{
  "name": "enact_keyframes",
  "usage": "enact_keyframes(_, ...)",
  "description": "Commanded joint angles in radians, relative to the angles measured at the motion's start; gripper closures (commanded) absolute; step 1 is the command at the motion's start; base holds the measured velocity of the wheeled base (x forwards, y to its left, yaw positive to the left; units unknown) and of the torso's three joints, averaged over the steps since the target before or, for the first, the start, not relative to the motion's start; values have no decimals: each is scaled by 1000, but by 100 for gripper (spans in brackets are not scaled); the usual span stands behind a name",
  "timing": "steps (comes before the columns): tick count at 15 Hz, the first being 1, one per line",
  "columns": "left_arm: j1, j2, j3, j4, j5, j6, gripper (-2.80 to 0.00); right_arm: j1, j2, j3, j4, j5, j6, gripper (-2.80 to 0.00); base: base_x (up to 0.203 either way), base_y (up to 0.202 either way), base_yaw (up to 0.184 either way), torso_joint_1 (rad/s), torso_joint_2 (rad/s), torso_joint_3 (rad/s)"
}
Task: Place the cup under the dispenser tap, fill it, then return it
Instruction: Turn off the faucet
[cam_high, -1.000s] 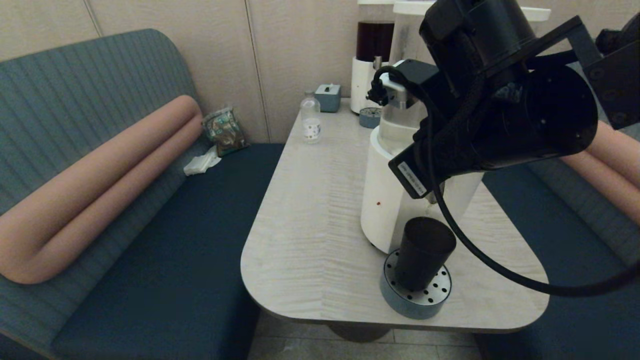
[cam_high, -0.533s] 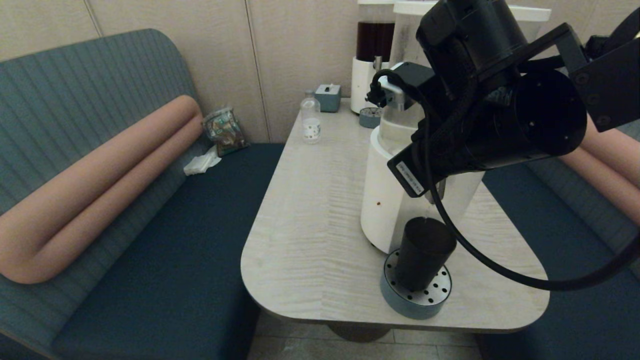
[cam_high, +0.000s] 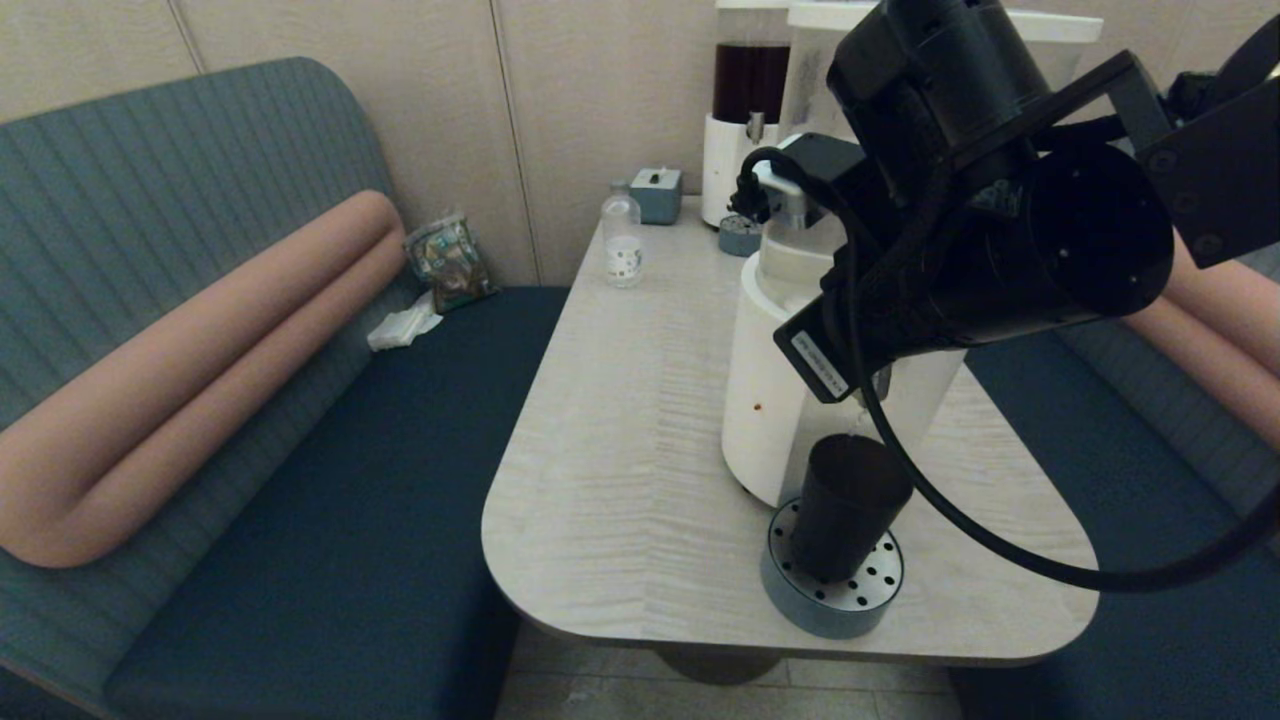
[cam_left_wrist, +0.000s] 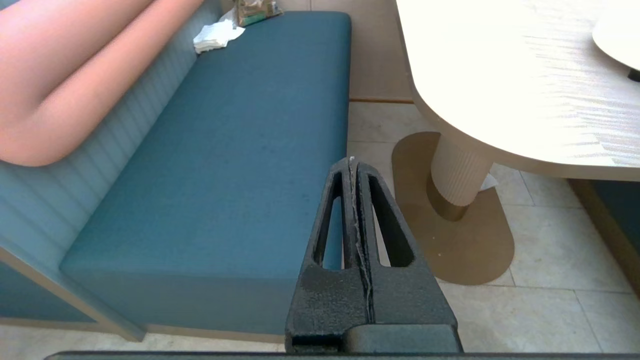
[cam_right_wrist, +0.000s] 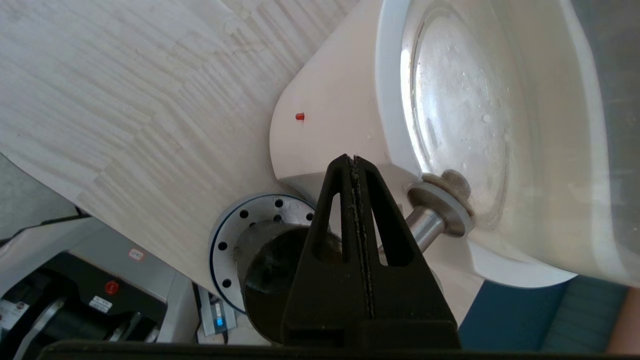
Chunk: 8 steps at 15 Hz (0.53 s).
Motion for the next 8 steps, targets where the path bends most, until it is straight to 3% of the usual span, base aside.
enact_keyframes(1,0,1,0,-1,0,0,0,0,-2,-1,0,-4,-1,0,0,0,0,0,0,0)
enact_keyframes(8,-1,1,0,-1,0,0,0,0,-3,1,2,-21,2,0,0,0,0,0,0,0)
